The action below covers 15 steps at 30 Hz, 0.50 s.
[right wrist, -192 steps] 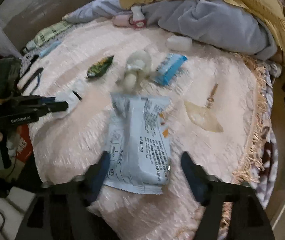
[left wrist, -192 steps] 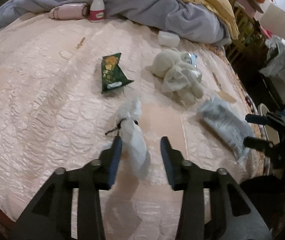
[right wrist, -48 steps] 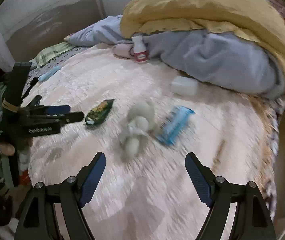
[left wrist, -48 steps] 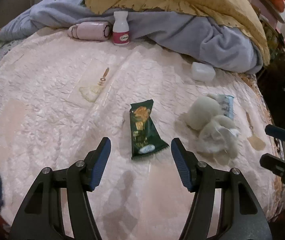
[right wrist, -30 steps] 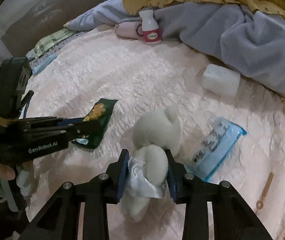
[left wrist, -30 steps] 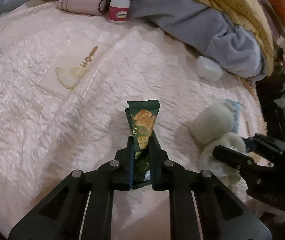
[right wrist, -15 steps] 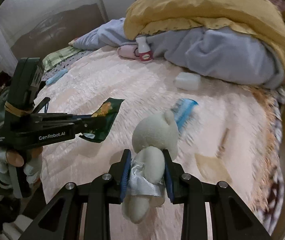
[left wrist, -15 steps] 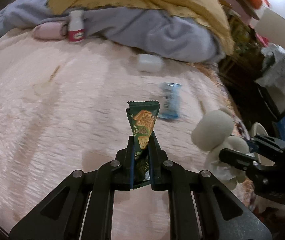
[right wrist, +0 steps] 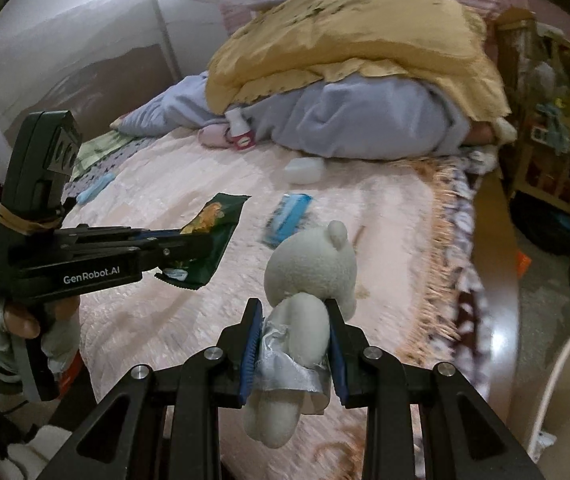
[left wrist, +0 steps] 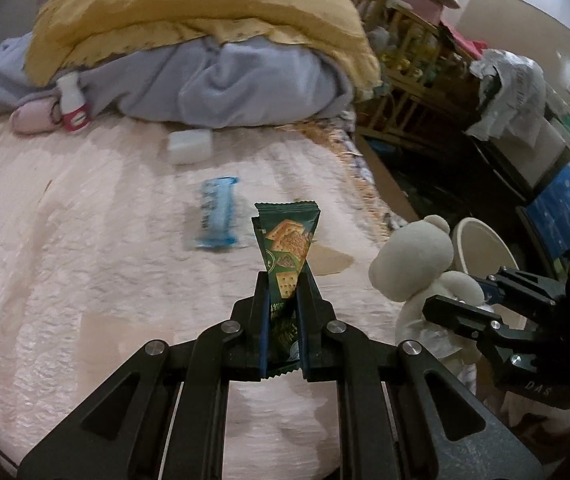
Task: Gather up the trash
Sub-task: 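Lift the wrapper and plush toy and carry both over the white bucket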
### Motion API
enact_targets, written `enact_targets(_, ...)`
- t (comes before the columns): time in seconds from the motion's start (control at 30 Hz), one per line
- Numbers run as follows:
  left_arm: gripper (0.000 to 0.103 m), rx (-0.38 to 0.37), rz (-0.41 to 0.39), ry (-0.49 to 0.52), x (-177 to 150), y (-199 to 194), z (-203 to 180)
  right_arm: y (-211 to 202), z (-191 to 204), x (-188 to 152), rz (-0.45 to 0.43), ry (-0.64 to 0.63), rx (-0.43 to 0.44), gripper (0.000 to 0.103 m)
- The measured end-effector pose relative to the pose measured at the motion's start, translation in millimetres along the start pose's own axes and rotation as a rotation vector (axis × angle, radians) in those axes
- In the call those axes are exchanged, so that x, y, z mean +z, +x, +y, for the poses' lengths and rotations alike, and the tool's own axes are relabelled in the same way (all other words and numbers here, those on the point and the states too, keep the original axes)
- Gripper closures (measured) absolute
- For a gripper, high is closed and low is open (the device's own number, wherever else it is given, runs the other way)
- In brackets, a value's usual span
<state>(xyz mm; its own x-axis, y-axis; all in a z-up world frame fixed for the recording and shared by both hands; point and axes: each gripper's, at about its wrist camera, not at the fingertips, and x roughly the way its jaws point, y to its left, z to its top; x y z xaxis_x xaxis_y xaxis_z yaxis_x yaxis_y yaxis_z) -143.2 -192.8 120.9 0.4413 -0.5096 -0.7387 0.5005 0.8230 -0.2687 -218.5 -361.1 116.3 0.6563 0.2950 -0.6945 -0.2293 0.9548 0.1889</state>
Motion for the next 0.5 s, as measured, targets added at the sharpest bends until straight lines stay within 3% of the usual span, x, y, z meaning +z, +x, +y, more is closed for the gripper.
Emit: enact_targets(0.5,0.094,-0.075,0.022,0.138,10.9,18.4,-82.5,-54.7,-49.5,-22.7,-0.042,0.081,-0.126,0.074)
